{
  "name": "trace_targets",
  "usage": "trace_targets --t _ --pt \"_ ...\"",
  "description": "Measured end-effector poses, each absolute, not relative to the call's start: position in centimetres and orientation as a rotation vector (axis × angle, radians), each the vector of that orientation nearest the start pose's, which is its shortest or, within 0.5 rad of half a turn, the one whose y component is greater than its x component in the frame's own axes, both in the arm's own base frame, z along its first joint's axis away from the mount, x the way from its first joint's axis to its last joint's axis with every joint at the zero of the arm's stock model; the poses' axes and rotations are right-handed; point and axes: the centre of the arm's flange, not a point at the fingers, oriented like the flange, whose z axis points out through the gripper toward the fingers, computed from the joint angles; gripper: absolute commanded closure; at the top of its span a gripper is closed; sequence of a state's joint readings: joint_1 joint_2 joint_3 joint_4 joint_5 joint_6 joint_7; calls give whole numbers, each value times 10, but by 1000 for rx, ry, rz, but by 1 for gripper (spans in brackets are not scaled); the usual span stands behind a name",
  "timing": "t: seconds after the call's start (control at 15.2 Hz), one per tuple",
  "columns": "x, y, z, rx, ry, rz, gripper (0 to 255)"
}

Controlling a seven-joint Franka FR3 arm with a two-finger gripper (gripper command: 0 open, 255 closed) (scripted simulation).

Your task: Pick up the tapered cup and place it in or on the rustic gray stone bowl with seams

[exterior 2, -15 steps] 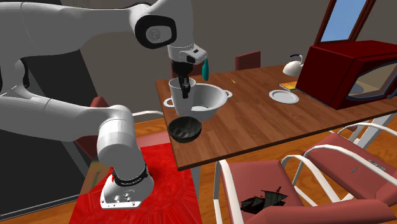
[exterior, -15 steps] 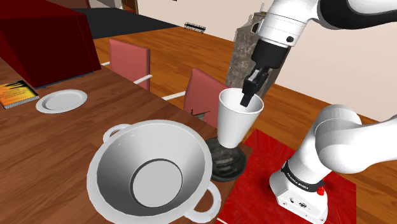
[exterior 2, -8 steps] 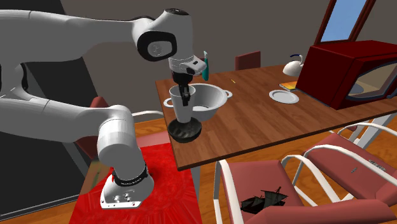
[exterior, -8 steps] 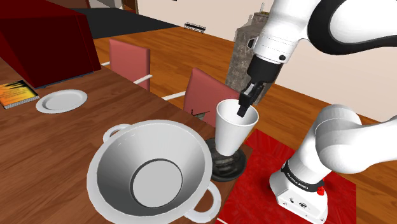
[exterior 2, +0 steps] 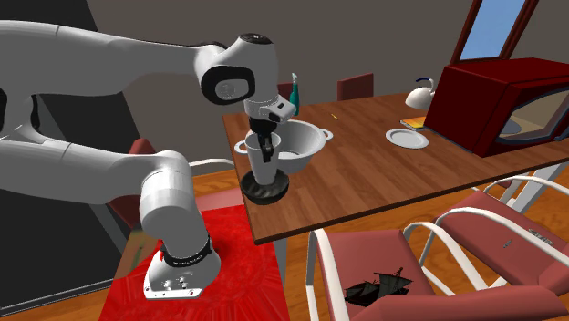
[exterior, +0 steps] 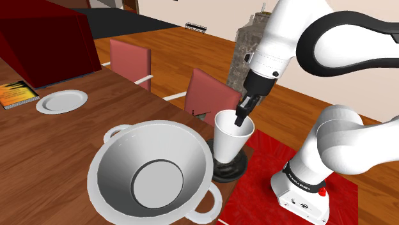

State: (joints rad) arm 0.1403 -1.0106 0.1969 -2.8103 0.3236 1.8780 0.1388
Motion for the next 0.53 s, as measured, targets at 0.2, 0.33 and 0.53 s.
trace_targets --t 0.2,0.33,0.53 --pt "247 109 457 -2983 -39 -70 255" --pt "247 109 457 -2983 -39 -70 255" --pt "247 109 457 -2983 -39 -70 0"
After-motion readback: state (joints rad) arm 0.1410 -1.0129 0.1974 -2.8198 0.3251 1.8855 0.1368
